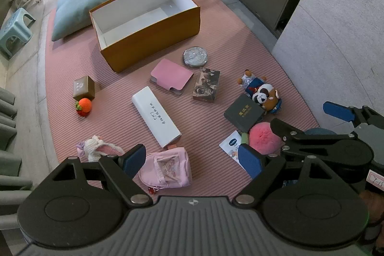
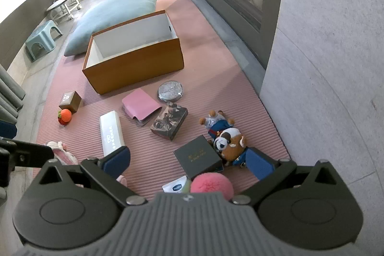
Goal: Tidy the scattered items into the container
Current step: 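Move both tools toward the crocheted bunny and the plush dog toy, then grasp the crocheted bunny with the left tool while the right tool grasps the plush dog, then carry the bunny and the plush dog over the open cardboard box with both tools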
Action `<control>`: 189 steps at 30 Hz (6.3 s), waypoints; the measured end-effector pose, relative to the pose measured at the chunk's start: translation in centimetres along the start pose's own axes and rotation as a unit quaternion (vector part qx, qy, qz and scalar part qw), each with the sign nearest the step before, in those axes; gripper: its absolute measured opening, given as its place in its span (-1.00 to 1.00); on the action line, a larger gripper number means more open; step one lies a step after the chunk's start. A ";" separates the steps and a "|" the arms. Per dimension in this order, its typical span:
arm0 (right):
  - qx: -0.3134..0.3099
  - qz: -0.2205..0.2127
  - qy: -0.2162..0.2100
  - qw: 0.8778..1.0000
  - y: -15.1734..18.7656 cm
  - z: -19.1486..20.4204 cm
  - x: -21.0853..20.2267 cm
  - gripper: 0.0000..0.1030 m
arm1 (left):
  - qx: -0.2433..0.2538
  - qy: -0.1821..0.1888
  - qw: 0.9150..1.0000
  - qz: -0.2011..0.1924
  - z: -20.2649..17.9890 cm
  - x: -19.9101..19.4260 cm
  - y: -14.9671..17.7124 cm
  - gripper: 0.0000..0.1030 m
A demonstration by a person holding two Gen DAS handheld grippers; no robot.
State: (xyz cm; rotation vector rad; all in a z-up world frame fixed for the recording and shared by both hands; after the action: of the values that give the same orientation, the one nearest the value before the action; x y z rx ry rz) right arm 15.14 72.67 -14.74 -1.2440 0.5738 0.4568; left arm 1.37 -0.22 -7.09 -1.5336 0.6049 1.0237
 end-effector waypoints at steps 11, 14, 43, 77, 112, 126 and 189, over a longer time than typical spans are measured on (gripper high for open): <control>-0.006 0.002 -0.007 1.000 0.1 0.1 0.0 0.99 | -0.017 -0.012 1.000 0.000 0.0 0.0 -0.1 0.93; -0.008 0.003 -0.009 1.000 0.1 0.1 0.0 0.99 | -0.021 -0.014 1.000 0.000 -0.2 0.0 -0.2 0.93; -0.057 -0.004 -0.009 0.998 -2.7 -2.5 1.3 1.00 | -0.198 -0.090 0.974 -0.060 8.0 -2.4 -2.0 0.93; -0.291 -0.019 -0.114 0.950 -1.7 -1.2 10.4 0.99 | -0.357 -0.237 0.894 -0.131 21.0 3.3 19.7 0.93; -0.330 0.183 -0.146 0.915 5.0 -0.3 23.9 0.71 | -0.546 -0.284 0.782 -0.102 23.9 14.2 25.4 0.93; -0.338 0.226 -0.166 0.898 5.6 -0.9 26.5 0.41 | -0.527 -0.354 0.771 -0.052 23.5 16.1 24.8 0.90; -0.370 0.029 -0.383 0.846 -11.3 19.0 17.6 -0.18 | -0.400 -0.406 0.780 -0.260 38.4 2.4 7.5 0.32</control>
State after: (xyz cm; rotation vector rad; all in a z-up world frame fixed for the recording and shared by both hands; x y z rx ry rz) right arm 38.67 88.22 -13.43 -1.6114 -0.3034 1.2324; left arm -14.32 35.32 -12.31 -1.5823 -0.9425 1.4189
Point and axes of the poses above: each gripper's, at about its wrist camera, not at the fingertips, and x roughly the way its jaws point, z to its left, y to its underside, the point moved 7 cm from there along x, roughly the way its jaws point, and after that the axes turned 14 degrees about -z, right-handed, at the moved point
